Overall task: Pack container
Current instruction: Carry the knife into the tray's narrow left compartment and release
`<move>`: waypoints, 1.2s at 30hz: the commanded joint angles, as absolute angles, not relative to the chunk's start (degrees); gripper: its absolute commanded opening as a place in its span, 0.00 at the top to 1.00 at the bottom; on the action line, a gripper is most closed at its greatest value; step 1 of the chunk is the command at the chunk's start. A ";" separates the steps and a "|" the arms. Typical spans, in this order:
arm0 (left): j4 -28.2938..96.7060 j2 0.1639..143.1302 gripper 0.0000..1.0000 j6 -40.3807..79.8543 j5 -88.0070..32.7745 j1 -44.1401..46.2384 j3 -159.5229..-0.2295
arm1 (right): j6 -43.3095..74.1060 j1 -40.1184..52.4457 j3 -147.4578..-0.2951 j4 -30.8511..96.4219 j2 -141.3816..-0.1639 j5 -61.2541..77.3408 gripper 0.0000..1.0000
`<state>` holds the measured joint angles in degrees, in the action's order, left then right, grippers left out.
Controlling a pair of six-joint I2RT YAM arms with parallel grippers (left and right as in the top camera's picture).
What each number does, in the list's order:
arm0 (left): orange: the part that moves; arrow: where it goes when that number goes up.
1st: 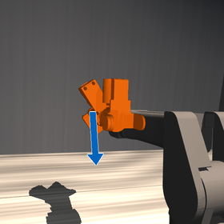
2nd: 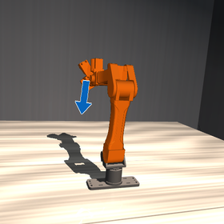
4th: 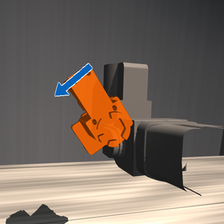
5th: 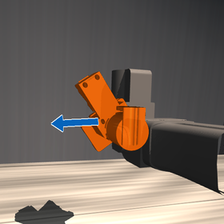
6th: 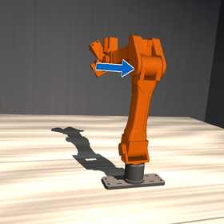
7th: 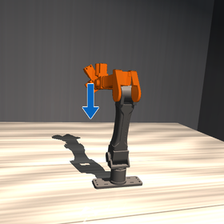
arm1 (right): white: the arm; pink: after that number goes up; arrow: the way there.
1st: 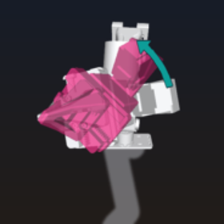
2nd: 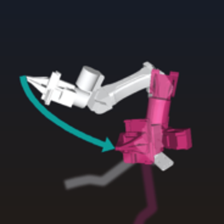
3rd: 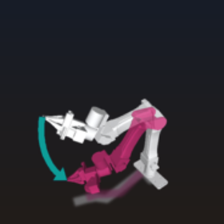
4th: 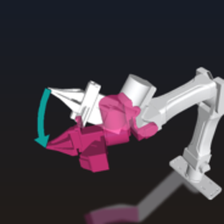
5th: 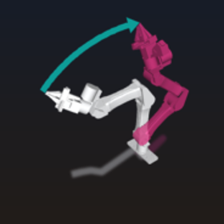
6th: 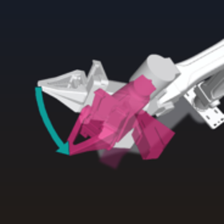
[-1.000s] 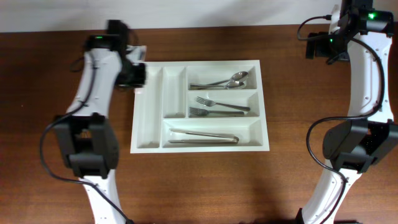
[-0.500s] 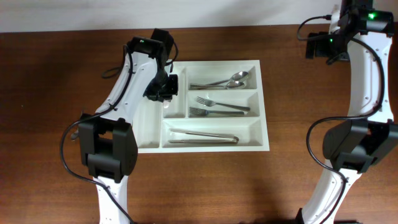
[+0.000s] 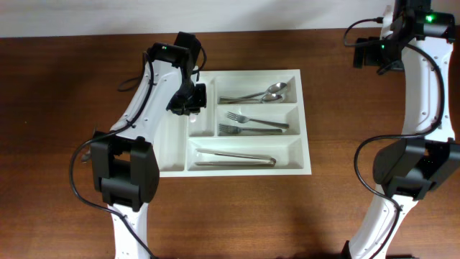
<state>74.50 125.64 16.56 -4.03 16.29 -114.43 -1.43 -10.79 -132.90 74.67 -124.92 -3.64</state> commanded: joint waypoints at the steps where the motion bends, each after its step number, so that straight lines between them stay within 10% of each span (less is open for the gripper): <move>1: 73.47 126.08 0.98 17.30 -3.27 16.75 -113.80 | -0.75 -10.57 -132.75 74.54 -125.10 -4.34 0.01; 12: 70.74 126.26 0.38 17.08 -3.68 17.37 -112.51 | -0.75 -10.57 -132.75 74.54 -125.10 -4.34 0.01; 22: 73.97 124.88 0.22 16.32 3.11 14.57 -113.84 | -0.75 -10.57 -132.75 74.54 -125.10 -4.34 0.01; 36: 78.26 120.31 0.23 10.68 8.91 -4.10 -111.85 | -0.78 -10.57 -132.75 74.54 -125.10 -4.34 0.01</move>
<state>78.06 122.19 14.11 7.57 -1.21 -112.97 -1.45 -10.79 -132.90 74.67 -124.92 -3.66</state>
